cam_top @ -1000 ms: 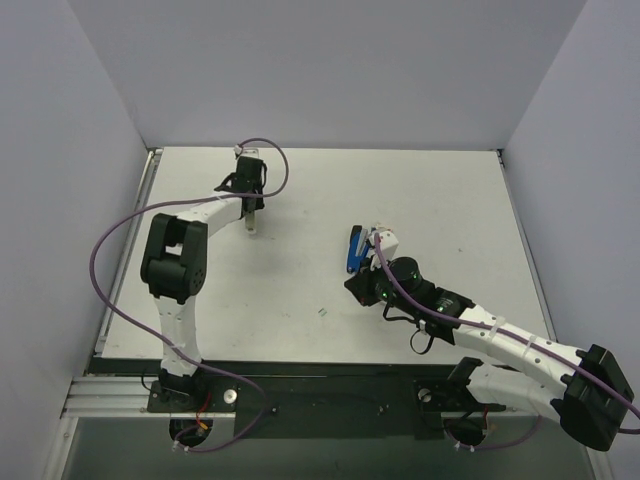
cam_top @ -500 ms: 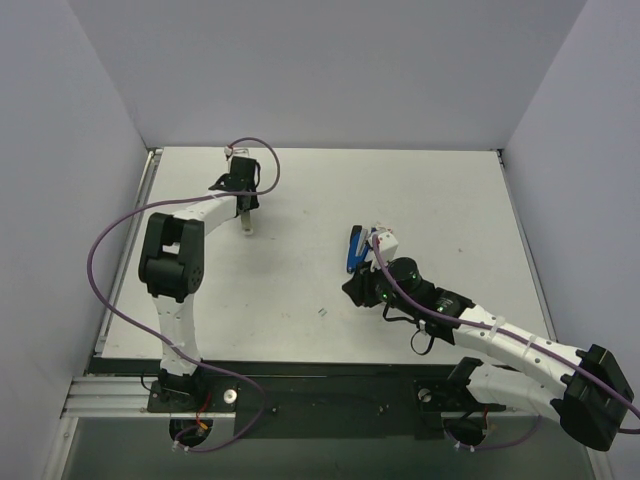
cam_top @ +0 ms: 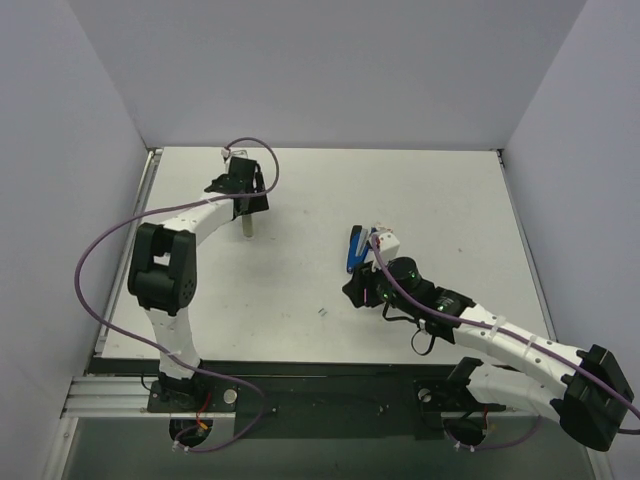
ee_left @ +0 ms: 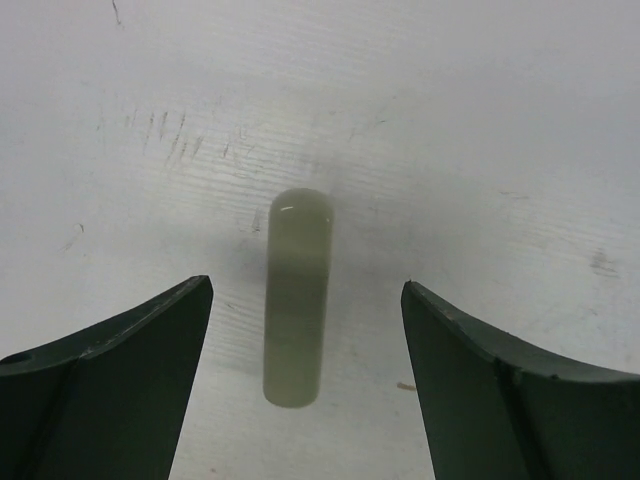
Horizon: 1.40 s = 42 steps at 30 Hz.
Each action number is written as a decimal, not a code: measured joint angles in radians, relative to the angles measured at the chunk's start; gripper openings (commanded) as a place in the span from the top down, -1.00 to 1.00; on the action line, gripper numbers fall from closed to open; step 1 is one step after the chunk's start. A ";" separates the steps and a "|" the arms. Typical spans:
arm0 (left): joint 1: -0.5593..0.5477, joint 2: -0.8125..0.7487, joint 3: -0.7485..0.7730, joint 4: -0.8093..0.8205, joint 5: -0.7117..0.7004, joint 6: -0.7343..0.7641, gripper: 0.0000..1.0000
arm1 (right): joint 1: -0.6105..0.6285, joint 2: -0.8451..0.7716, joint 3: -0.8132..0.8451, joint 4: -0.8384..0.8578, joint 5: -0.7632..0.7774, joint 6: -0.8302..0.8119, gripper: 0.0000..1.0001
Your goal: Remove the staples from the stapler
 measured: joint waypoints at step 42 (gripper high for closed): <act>-0.418 -0.572 -0.653 0.273 0.291 -0.204 -0.79 | -0.309 0.728 0.583 -0.291 0.248 0.326 -0.05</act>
